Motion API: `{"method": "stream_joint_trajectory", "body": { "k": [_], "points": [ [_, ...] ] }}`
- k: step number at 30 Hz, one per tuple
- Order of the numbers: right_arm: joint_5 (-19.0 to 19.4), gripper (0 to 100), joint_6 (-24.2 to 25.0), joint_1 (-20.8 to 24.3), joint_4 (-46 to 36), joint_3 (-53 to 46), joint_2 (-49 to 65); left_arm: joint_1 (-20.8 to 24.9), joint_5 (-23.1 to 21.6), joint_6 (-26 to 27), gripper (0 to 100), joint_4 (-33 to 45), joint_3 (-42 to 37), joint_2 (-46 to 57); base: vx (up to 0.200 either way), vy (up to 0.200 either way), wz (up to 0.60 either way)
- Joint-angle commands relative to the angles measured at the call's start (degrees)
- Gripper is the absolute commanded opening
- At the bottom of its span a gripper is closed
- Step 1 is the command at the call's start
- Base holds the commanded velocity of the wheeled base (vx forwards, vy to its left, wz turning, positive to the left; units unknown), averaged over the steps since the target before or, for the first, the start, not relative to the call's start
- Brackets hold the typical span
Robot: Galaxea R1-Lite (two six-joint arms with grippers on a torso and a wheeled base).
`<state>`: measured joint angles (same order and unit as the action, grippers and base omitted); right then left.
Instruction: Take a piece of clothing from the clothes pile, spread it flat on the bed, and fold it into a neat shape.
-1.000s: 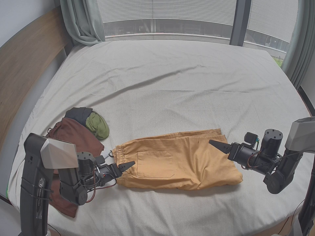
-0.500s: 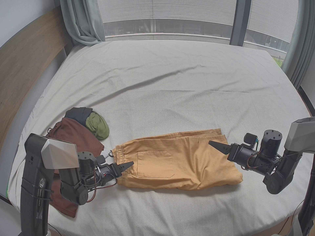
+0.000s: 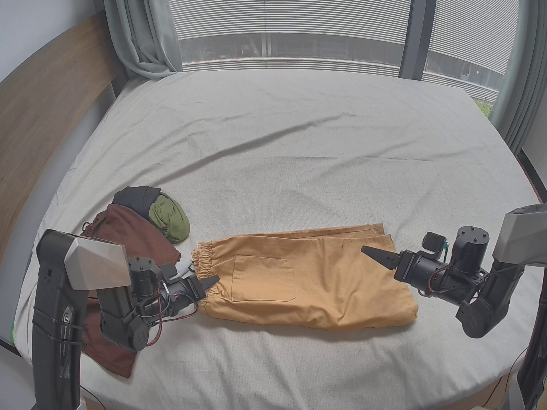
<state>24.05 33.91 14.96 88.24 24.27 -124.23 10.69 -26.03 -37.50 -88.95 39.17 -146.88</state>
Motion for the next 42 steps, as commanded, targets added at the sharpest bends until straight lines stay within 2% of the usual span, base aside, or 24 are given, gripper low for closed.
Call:
{"method": "stream_joint_trajectory", "body": {
  "k": [1,9,19,33,42],
  "points": [
    [0.03,100,0.01,0.07,0.01,-0.01,-0.66,-0.76,0.01,-0.03,0,-0.08,-0.32,1.25,0.0,0.0,0.0],
    [0.03,100,0.01,0.07,0.01,-0.1,-0.66,-1.99,-1.22,0.06,0,-0.08,-2.43,3.53,0.0,0.0,0.0],
    [0.03,100,0.01,0.07,0.09,-0.1,-1.36,-4.63,-7.72,0.14,0,-0.08,-7.53,9.07,0.0,0.0,0.0],
    [0.03,100,-0.08,0.16,0.09,-0.1,-1.45,-9.28,-15.19,0.41,0,-0.08,-10.34,10.74,0.0,0.0,0.0],
    [0.03,100,-0.08,0.16,0.09,-0.19,-1.89,-10.87,-15.81,0.76,0,-0.08,-10.69,11.09,0.0,0.0,0.0]
  ]
}}
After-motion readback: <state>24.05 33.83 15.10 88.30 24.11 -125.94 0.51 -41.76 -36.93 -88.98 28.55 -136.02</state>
